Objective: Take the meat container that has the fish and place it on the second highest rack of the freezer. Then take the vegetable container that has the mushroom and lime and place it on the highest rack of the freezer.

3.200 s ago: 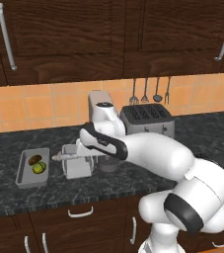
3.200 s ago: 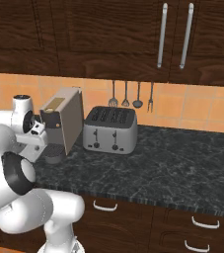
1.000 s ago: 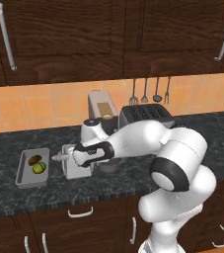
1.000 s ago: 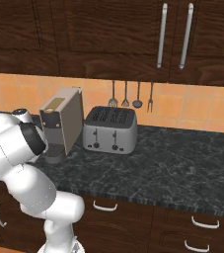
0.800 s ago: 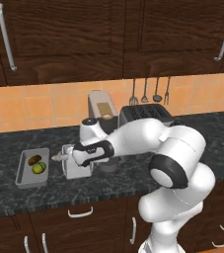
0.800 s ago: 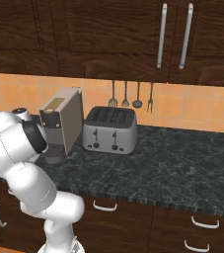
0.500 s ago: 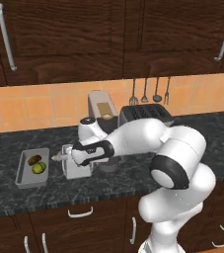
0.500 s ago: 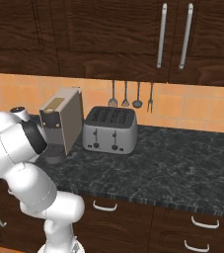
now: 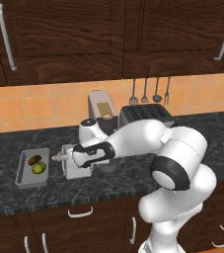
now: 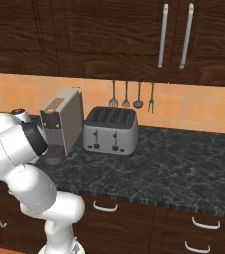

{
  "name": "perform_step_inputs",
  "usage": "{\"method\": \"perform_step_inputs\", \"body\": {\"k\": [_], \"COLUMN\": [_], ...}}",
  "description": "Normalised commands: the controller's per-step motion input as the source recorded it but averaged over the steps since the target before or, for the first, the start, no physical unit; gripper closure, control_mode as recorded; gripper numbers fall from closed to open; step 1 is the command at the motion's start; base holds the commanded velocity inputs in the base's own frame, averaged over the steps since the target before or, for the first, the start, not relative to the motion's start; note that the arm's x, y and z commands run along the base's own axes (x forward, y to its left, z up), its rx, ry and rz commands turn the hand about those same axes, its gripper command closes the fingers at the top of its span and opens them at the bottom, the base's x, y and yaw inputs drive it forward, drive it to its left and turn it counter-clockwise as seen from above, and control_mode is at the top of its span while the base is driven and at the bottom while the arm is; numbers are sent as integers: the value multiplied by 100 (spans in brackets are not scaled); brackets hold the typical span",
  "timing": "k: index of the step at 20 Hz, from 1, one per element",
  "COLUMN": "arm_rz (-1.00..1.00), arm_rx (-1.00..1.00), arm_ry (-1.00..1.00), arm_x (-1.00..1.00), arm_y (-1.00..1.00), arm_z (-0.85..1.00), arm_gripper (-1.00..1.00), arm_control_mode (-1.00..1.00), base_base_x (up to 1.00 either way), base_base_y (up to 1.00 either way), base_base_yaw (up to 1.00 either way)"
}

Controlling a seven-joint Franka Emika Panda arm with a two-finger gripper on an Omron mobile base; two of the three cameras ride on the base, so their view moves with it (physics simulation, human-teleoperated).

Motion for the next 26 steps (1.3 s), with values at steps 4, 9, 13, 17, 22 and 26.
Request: {"method": "perform_step_inputs", "body": {"k": [4,9,13,17,22,26], "arm_rz": [-5,-4,-3,-4,-1,0], "arm_rx": [0,0,0,0,0,0], "arm_ry": [0,1,4,6,1,0], "arm_x": [-2,-12,-19,-31,-29,-4], "arm_y": [-41,-52,-43,-52,-27,0], "arm_z": [-7,-1,0,-12,-3,-1], "arm_gripper": [-100,-100,-100,-100,-100,-100], "arm_control_mode": [-100,-100,-100,-100,-100,-100], "base_base_x": [0,0,0,0,0,0], "base_base_y": [0,0,0,0,0,0], "base_base_yaw": [0,0,0,0,0,0]}}
